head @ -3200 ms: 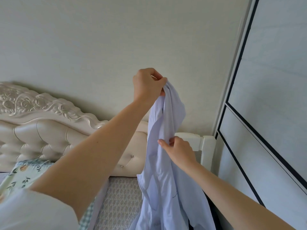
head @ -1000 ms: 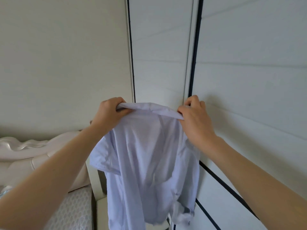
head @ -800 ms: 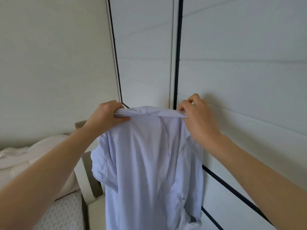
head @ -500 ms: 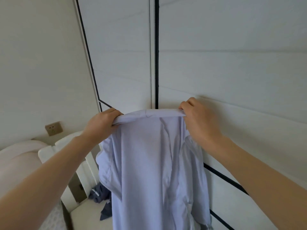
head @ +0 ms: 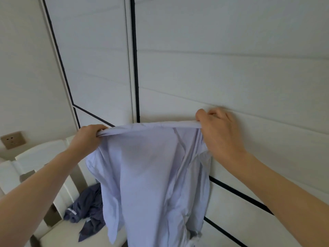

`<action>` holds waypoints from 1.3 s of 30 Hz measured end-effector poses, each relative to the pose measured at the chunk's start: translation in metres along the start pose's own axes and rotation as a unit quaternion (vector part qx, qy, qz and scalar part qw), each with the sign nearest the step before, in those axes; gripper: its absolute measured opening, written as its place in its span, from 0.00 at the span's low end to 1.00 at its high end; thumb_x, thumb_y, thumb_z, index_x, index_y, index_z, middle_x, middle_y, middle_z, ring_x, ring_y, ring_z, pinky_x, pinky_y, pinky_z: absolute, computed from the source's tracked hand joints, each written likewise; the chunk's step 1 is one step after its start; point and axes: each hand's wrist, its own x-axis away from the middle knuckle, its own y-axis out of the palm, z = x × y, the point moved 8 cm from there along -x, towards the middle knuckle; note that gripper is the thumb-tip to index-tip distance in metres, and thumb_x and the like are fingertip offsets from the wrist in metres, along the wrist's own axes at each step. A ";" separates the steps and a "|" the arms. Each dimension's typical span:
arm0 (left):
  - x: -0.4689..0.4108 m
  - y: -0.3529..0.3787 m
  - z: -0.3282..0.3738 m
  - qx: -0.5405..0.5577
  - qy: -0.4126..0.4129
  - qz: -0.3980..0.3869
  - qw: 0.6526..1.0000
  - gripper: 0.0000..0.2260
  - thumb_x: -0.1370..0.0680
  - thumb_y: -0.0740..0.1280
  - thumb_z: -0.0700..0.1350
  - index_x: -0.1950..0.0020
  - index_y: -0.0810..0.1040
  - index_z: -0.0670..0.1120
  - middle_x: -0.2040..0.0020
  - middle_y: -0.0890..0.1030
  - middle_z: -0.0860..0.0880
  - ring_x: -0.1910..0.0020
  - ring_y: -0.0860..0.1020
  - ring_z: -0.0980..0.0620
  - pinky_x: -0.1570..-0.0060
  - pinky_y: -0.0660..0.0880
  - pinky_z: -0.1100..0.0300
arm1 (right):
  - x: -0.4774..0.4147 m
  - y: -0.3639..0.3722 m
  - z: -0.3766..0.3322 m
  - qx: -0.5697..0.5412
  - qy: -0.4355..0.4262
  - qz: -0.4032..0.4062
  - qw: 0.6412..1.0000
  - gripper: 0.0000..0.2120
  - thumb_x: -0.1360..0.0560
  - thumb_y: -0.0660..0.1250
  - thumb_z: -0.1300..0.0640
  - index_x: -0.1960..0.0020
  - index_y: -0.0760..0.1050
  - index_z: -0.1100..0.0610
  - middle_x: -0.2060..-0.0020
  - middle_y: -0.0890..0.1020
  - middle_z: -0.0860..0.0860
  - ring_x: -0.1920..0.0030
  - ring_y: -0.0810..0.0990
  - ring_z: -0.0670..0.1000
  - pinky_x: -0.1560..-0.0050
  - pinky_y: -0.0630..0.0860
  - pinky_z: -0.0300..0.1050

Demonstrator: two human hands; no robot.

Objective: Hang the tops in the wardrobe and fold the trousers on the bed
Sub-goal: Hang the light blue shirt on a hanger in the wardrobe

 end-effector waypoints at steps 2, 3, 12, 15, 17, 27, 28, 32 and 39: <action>0.003 -0.001 0.011 0.031 -0.023 0.002 0.999 0.12 0.25 0.62 0.35 0.66 0.77 0.48 0.69 0.77 0.47 0.67 0.71 0.47 0.69 0.66 0.58 | 0.007 -0.005 0.009 -0.006 -0.019 0.001 1.000 0.19 0.43 0.73 0.74 0.56 0.76 0.60 0.63 0.79 0.55 0.58 0.76 0.59 0.62 0.71 0.48; 0.006 -0.001 0.018 0.043 -0.031 0.004 0.999 0.12 0.25 0.62 0.35 0.67 0.75 0.45 0.71 0.75 0.45 0.68 0.69 0.47 0.70 0.63 0.58 | 0.011 -0.007 0.016 -0.013 -0.018 -0.006 1.000 0.17 0.42 0.73 0.74 0.57 0.76 0.60 0.60 0.79 0.56 0.58 0.76 0.59 0.63 0.71 0.48; 0.060 -0.008 0.100 0.123 -0.049 0.046 0.990 0.12 0.25 0.67 0.38 0.68 0.71 0.41 0.71 0.72 0.44 0.70 0.65 0.49 0.68 0.61 0.57 | 0.068 -0.045 0.083 -0.045 -0.010 -0.114 0.992 0.19 0.28 0.63 0.68 0.39 0.73 0.56 0.50 0.78 0.53 0.55 0.79 0.57 0.59 0.76 0.50; 0.080 -0.008 0.135 0.125 -0.045 0.066 0.989 0.12 0.24 0.65 0.37 0.68 0.71 0.43 0.71 0.72 0.44 0.70 0.67 0.48 0.68 0.62 0.56 | 0.092 -0.071 0.109 -0.063 -0.004 -0.103 0.993 0.21 0.27 0.61 0.67 0.36 0.71 0.56 0.51 0.79 0.54 0.55 0.80 0.59 0.59 0.76 0.50; 0.095 -0.006 0.158 0.083 -0.041 0.085 0.992 0.15 0.23 0.64 0.38 0.69 0.68 0.46 0.72 0.71 0.45 0.70 0.67 0.46 0.69 0.62 0.56 | 0.110 -0.094 0.125 -0.085 0.011 -0.084 0.993 0.19 0.29 0.62 0.69 0.39 0.73 0.58 0.56 0.79 0.55 0.61 0.79 0.60 0.64 0.75 0.51; 0.146 0.026 0.277 0.112 -0.036 0.063 0.991 0.16 0.20 0.59 0.45 0.68 0.70 0.47 0.69 0.75 0.46 0.66 0.74 0.42 0.65 0.66 0.54 | 0.175 -0.194 0.216 -0.109 0.031 0.045 0.993 0.08 0.29 0.72 0.67 0.52 0.78 0.59 0.66 0.79 0.53 0.73 0.77 0.57 0.75 0.74 0.49; 0.148 0.027 0.288 0.117 -0.027 0.060 0.991 0.16 0.20 0.59 0.46 0.68 0.70 0.47 0.69 0.75 0.46 0.66 0.74 0.44 0.66 0.66 0.54 | 0.178 -0.201 0.225 -0.120 0.041 0.057 0.990 0.05 0.27 0.71 0.64 0.51 0.79 0.59 0.65 0.81 0.53 0.71 0.78 0.59 0.74 0.76 0.51; 0.155 0.026 0.331 0.147 0.007 0.057 0.987 0.16 0.21 0.63 0.47 0.68 0.73 0.44 0.70 0.76 0.45 0.68 0.73 0.45 0.68 0.66 0.55 | 0.189 -0.218 0.263 -0.138 0.087 0.080 0.983 0.05 0.23 0.67 0.60 0.48 0.79 0.56 0.56 0.83 0.49 0.64 0.81 0.57 0.67 0.78 0.53; 0.173 0.019 0.425 0.227 0.109 0.011 0.968 0.13 0.31 0.59 0.52 0.76 0.65 0.52 0.80 0.66 0.56 0.72 0.61 0.51 0.69 0.59 0.57 | 0.206 -0.223 0.338 -0.128 0.177 0.105 0.970 0.04 0.21 0.64 0.62 0.51 0.75 0.53 0.59 0.78 0.47 0.64 0.77 0.50 0.66 0.76 0.52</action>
